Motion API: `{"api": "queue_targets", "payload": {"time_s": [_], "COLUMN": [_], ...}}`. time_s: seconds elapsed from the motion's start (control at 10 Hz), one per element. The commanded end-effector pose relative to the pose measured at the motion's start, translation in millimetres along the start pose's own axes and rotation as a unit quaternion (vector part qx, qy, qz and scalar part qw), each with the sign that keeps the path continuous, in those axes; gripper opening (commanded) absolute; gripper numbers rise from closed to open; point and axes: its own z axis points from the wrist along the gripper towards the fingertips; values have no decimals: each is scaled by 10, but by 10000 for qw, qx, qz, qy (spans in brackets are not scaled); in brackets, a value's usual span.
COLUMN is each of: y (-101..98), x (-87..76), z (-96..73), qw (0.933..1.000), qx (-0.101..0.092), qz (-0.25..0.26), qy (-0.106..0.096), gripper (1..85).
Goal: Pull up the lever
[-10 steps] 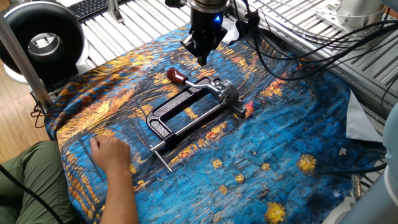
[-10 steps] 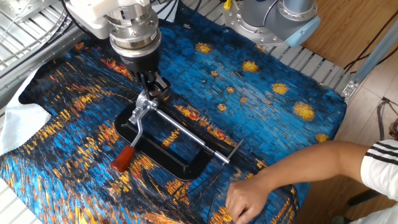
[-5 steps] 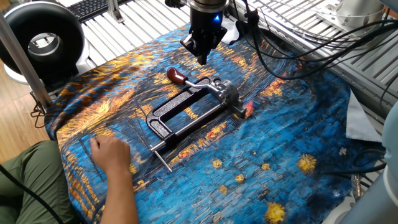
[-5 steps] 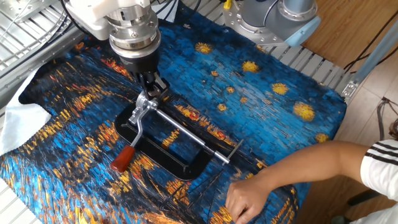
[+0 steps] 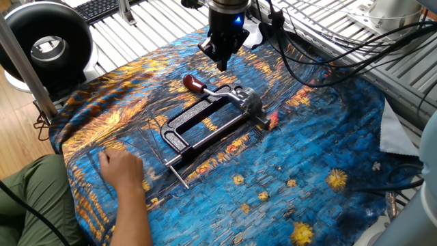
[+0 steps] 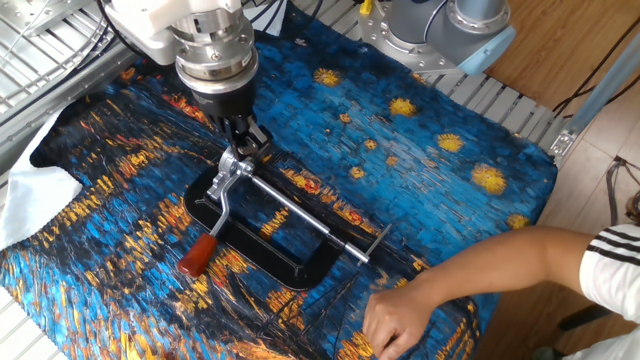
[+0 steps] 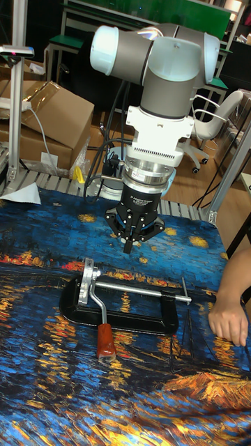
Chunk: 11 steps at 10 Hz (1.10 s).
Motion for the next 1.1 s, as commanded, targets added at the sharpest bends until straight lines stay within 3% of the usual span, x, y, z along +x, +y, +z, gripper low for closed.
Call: {"api": "queue_targets", "payload": {"time_s": [0.0, 1.0], "y": [40, 30], "x": [-2, -19], "z": [-8, -4], "qw": [9999, 10000], "qx": [-90, -35], "qz": [58, 34], "qy": [1, 11], "gripper": [10, 10]}}
